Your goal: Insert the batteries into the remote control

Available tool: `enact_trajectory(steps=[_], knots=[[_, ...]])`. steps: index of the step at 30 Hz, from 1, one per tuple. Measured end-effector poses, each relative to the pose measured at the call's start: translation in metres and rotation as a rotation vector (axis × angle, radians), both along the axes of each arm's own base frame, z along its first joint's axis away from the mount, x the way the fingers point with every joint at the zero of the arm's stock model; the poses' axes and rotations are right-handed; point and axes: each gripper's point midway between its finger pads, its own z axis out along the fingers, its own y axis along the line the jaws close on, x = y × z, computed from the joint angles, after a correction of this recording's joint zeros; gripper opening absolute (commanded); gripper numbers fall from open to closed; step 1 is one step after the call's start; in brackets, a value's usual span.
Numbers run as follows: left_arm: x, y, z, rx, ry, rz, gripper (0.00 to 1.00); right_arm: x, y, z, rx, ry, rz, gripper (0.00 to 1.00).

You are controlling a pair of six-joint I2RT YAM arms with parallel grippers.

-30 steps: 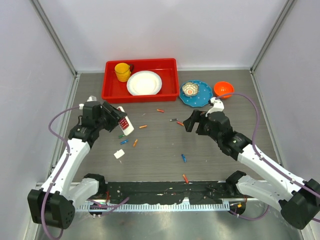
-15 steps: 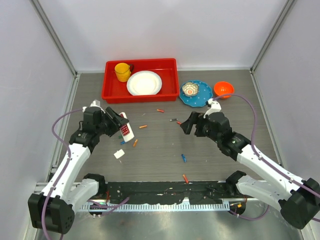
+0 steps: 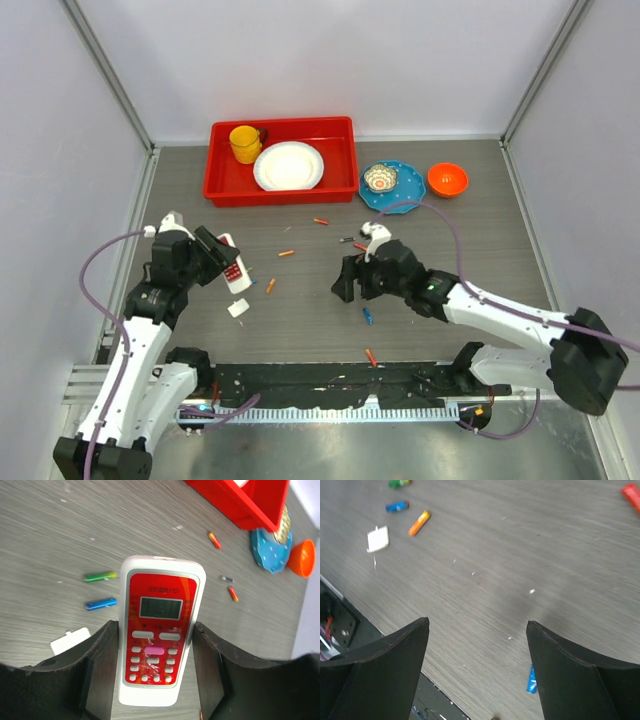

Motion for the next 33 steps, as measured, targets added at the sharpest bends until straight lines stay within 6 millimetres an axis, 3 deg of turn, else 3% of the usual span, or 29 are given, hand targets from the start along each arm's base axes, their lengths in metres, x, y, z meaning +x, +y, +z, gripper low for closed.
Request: enact_trajectory(steps=[5,8,16,23,30,33], knots=[[-0.006,0.036,-0.004,0.035,0.025,0.150,0.00,-0.024,0.041,-0.019,-0.101,-0.004,0.131,0.80],[-0.011,0.051,-0.012,0.043,0.064,0.215,0.00,-0.027,0.065,-0.021,-0.129,-0.034,0.174,0.78],[-0.021,0.059,-0.014,0.033,0.085,0.292,0.00,-0.025,0.137,-0.021,-0.127,-0.111,0.245,0.72],[-0.028,0.072,-0.017,0.059,0.097,0.363,0.00,-0.007,0.181,-0.037,-0.122,-0.116,0.247,0.66],[-0.033,0.078,-0.019,0.084,0.108,0.387,0.00,-0.013,0.208,-0.048,-0.114,-0.210,0.337,0.68],[-0.034,0.078,-0.020,0.085,0.112,0.387,0.00,-0.016,0.218,-0.047,-0.099,-0.251,0.369,0.73]])
